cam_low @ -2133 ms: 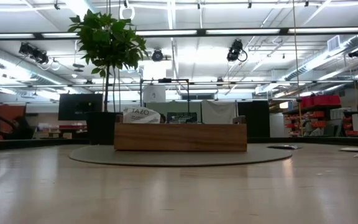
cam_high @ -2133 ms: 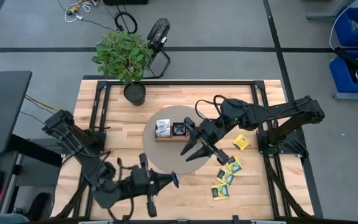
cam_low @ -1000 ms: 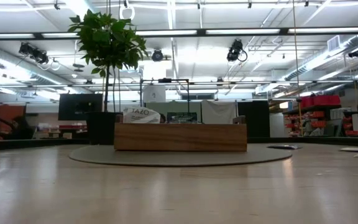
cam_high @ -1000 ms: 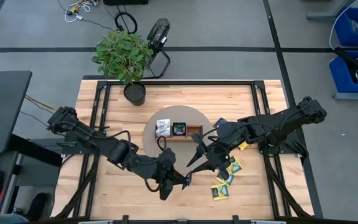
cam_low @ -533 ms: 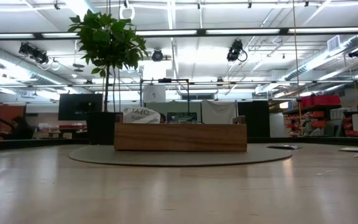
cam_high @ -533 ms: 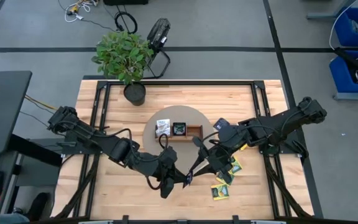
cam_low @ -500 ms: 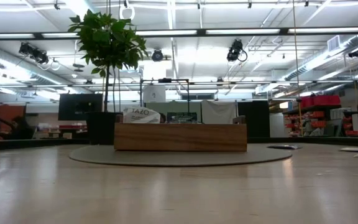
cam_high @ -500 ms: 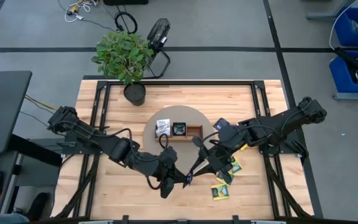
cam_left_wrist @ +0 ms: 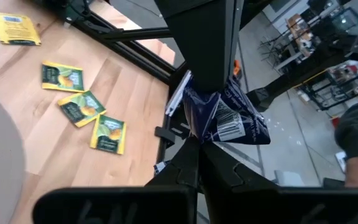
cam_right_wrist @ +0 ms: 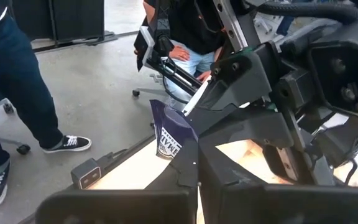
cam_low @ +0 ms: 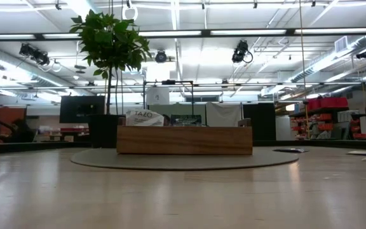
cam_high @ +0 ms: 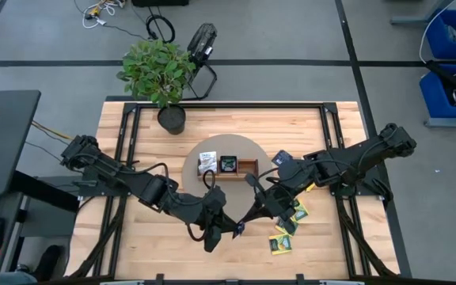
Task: Pick & Place Tea
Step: Put the blue tea bag into the middle section of the wooden organizer
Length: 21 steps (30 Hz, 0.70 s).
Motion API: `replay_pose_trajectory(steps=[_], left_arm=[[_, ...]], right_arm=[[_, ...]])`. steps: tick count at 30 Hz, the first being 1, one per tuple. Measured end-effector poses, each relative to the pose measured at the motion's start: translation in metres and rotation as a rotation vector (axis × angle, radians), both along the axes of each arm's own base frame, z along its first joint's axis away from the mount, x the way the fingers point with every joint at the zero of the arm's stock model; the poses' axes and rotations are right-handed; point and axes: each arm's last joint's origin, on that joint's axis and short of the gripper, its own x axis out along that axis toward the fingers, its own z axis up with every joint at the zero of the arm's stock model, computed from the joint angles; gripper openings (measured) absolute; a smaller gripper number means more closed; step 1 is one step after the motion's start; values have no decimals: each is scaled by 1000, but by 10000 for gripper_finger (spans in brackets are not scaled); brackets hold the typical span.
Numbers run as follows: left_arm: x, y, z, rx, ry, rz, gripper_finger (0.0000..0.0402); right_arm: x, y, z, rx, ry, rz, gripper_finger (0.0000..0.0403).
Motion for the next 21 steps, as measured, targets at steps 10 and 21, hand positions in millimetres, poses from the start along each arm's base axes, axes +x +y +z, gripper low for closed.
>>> replay_pose_trajectory(steps=[10,21], left_arm=[[-15,-23,-2,80,7,-13,14],[-31,-41,-12,188,73,-64,14]], right_arm=[[-7,-3,1,37,73,-51,1],[-30,-18,16,94,131,-162,0]])
